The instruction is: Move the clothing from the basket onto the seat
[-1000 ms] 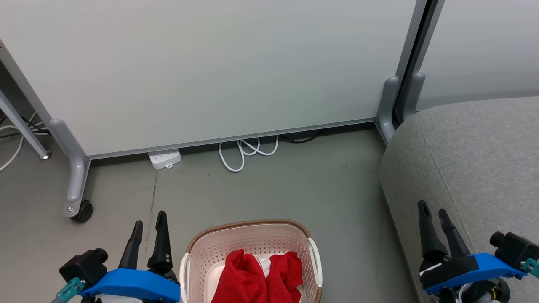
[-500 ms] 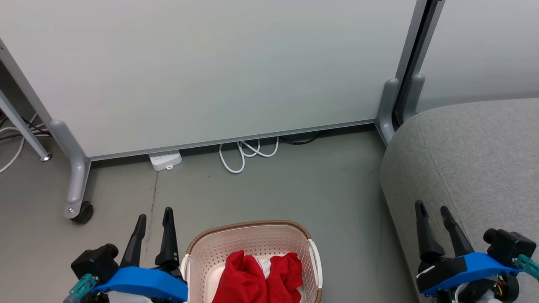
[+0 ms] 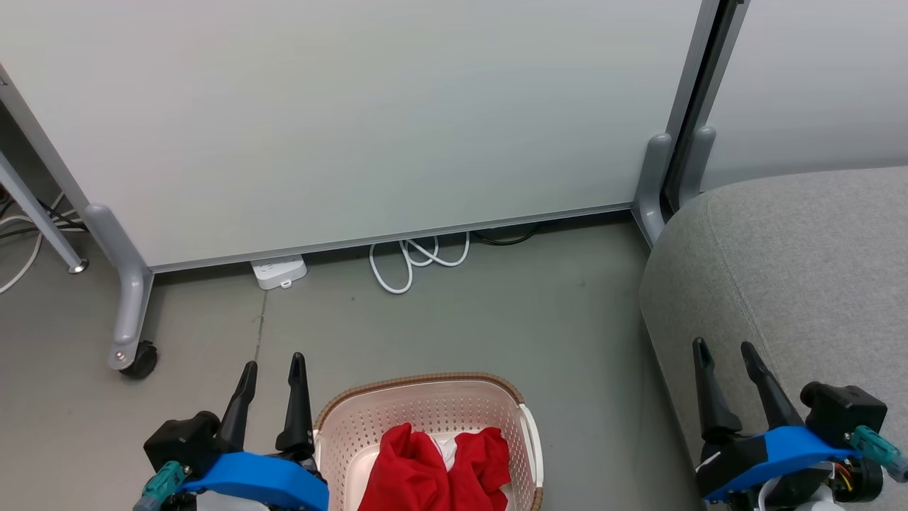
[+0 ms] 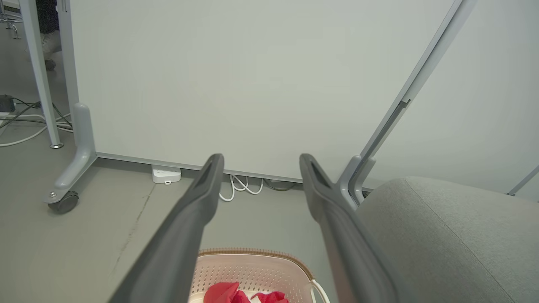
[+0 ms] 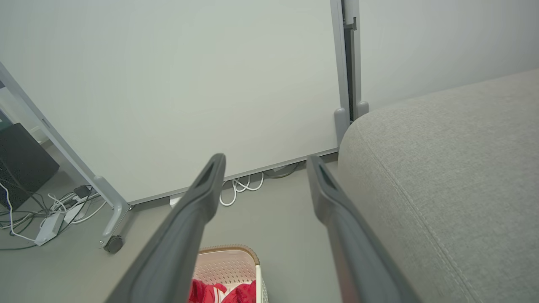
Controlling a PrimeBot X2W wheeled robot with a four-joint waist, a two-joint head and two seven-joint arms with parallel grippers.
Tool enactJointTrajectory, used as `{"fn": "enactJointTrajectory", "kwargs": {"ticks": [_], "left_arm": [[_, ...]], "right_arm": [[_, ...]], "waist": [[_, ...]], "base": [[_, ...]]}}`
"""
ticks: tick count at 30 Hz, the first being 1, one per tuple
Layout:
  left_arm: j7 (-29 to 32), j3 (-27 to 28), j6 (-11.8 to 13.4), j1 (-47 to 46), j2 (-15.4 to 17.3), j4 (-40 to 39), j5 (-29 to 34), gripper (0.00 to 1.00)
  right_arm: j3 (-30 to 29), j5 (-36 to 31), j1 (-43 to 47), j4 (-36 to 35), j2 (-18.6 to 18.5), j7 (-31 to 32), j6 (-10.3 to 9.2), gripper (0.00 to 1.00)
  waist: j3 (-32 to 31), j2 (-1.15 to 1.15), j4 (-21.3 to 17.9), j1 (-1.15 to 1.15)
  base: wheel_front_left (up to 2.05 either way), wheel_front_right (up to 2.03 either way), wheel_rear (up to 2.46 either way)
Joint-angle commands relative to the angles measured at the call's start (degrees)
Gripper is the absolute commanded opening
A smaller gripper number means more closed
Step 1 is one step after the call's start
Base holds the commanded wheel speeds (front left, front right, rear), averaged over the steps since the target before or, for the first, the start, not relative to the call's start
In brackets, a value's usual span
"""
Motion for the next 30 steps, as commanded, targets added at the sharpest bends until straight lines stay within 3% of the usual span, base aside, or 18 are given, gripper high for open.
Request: {"fn": "enactJointTrajectory", "kwargs": {"ticks": [1,30], "left_arm": [[-0.6,-0.4,0.1,-1.3,0.2,0.1,1.4,1.00],[-3.7,-1.8,2.0,-1.0,0.4,0.5,9.2,1.00]], "right_arm": [[0.1,-2.0,0.2,-0.8,-0.3,-0.6,0.00,1.00],[0.2,-14.1,0.9,-1.4,-0.3,-2.8,-0.01,1.00]], "waist": [[0.0,0.00,0.0,0.00],[-0.2,0.00,-0.3,0.00]], "base": [[0.00,0.00,0.00],[0.00,0.00,0.00]]}}
